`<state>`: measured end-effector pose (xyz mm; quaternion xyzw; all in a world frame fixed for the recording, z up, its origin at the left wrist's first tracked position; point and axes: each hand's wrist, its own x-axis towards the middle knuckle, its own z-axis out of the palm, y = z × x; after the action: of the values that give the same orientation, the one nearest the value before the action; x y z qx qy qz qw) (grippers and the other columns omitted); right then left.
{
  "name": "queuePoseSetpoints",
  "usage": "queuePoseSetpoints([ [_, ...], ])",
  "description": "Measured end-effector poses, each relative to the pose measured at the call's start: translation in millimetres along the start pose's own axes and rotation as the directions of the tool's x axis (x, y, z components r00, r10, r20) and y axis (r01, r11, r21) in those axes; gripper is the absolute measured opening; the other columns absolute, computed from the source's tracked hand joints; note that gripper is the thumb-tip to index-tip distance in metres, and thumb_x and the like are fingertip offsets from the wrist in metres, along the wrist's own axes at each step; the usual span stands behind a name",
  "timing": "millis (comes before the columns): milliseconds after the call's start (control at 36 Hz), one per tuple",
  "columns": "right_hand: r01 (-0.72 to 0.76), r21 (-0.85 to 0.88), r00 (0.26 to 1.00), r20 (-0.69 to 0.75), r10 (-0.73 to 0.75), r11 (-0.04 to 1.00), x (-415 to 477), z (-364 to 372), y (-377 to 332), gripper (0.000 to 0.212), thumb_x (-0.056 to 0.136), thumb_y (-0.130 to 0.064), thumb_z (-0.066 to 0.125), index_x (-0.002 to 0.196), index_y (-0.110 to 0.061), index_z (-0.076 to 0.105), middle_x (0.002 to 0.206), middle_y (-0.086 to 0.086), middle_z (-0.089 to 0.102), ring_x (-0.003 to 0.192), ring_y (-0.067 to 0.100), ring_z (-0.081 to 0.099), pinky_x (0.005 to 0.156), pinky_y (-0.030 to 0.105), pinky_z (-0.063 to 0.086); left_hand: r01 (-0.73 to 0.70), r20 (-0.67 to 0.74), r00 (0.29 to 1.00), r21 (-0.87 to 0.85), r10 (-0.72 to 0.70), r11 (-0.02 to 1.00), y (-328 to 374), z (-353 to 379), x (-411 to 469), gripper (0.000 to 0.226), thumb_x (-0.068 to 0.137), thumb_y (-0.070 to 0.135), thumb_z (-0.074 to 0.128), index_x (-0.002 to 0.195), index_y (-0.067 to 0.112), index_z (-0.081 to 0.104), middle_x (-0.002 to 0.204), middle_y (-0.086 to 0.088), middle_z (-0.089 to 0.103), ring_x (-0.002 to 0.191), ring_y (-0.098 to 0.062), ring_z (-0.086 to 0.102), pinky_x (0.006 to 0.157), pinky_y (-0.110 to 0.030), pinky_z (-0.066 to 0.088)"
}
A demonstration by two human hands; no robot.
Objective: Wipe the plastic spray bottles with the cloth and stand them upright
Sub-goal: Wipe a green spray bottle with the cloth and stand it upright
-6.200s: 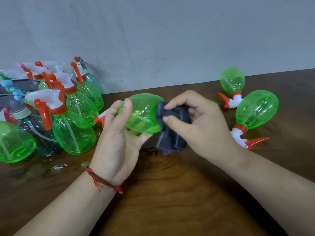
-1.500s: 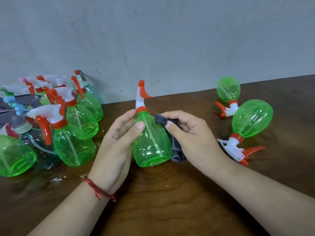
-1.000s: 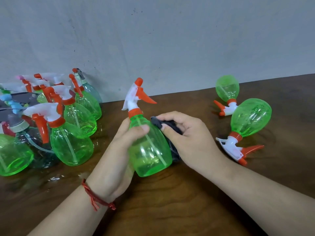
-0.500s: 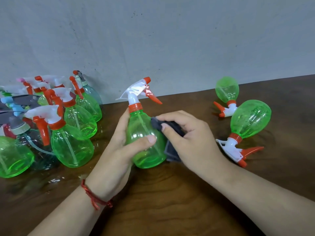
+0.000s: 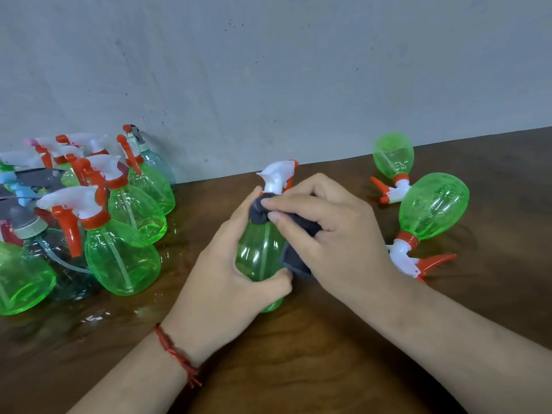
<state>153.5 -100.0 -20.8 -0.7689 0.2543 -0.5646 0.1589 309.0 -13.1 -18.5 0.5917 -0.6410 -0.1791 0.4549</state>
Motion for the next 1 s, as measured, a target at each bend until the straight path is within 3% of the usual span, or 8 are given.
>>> queuePoseSetpoints([
  [56,-0.024,-0.016,0.999,-0.023,0.024,1.000,2,-2,2,0.019,0.095,-0.015,0.078,0.112,-0.022,0.083,0.102,-0.007,0.069,0.097,0.011,0.069,0.079,0.032,0.056,-0.026,-0.012,1.000,-0.013,0.026,1.000,-1,0,1,0.100,0.079,0.013,0.087,0.158,0.052,0.041,0.150,0.021,0.059,0.140,-0.001,0.055,0.117,-0.025,0.045],
  [278,-0.186,0.009,0.982,-0.041,0.186,0.982,9,-13,15,0.017,0.092,-0.014,0.080,0.104,-0.026,0.084,0.104,-0.014,0.072,0.103,0.006,0.069,0.089,0.029,0.057,-0.066,-0.024,0.998,-0.258,0.062,0.964,-2,-5,0,0.095,0.080,0.009,0.080,0.161,0.041,0.041,0.145,0.021,0.063,0.130,-0.006,0.065,0.100,-0.019,0.054],
  [444,-0.079,0.029,0.985,-0.151,0.083,0.996,16,-21,7,0.017,0.096,-0.011,0.078,0.110,-0.019,0.082,0.108,-0.010,0.074,0.107,0.006,0.070,0.095,0.023,0.053,-0.040,0.036,0.998,-0.303,0.053,0.952,-9,-7,0,0.092,0.080,0.008,0.075,0.160,0.040,0.043,0.144,0.021,0.064,0.130,-0.008,0.065,0.101,-0.020,0.053],
  [583,-0.018,-0.005,0.994,-0.111,0.017,1.000,12,-14,9,0.019,0.098,-0.011,0.075,0.115,-0.018,0.081,0.110,-0.003,0.070,0.108,0.012,0.069,0.094,0.031,0.055,-0.037,0.109,0.992,-0.224,0.063,0.974,-9,-1,-1,0.096,0.079,0.011,0.080,0.160,0.045,0.041,0.152,0.021,0.058,0.138,-0.006,0.059,0.111,-0.023,0.048],
  [694,-0.145,0.002,0.976,-0.165,0.144,0.989,23,-22,16,0.018,0.099,-0.017,0.074,0.114,-0.025,0.081,0.106,-0.006,0.067,0.103,0.006,0.067,0.094,0.019,0.049,-0.025,0.171,0.983,-0.260,0.072,0.965,-11,2,-4,0.096,0.079,0.008,0.082,0.160,0.045,0.043,0.149,0.011,0.062,0.131,-0.016,0.066,0.112,-0.041,0.051],
  [806,-0.251,-0.002,0.949,-0.197,0.246,0.968,27,-29,23,0.017,0.100,-0.020,0.072,0.112,-0.029,0.079,0.108,-0.010,0.069,0.105,-0.002,0.065,0.095,0.015,0.048,-0.063,0.165,0.981,-0.240,0.105,0.969,-12,5,-5,0.096,0.080,0.009,0.083,0.161,0.041,0.043,0.153,0.013,0.059,0.136,-0.017,0.063,0.113,-0.034,0.050],
  [917,-0.123,0.029,0.987,-0.102,0.125,0.992,17,-19,9,0.018,0.100,-0.014,0.073,0.115,-0.021,0.081,0.109,-0.004,0.069,0.106,0.006,0.067,0.094,0.017,0.049,-0.100,0.162,0.978,-0.176,0.129,0.979,-12,8,-4,0.098,0.076,0.012,0.084,0.159,0.042,0.043,0.154,0.025,0.055,0.142,-0.003,0.054,0.111,-0.014,0.042],
  [1000,-0.028,0.003,0.995,-0.093,0.028,1.000,18,-16,10,0.018,0.099,-0.011,0.074,0.115,-0.016,0.081,0.108,-0.001,0.068,0.105,0.009,0.067,0.092,0.021,0.051,-0.118,0.143,0.978,-0.213,0.150,0.970,-14,8,-4,0.095,0.076,0.026,0.084,0.161,0.039,0.043,0.159,0.019,0.053,0.147,-0.009,0.051,0.119,-0.026,0.043],
])
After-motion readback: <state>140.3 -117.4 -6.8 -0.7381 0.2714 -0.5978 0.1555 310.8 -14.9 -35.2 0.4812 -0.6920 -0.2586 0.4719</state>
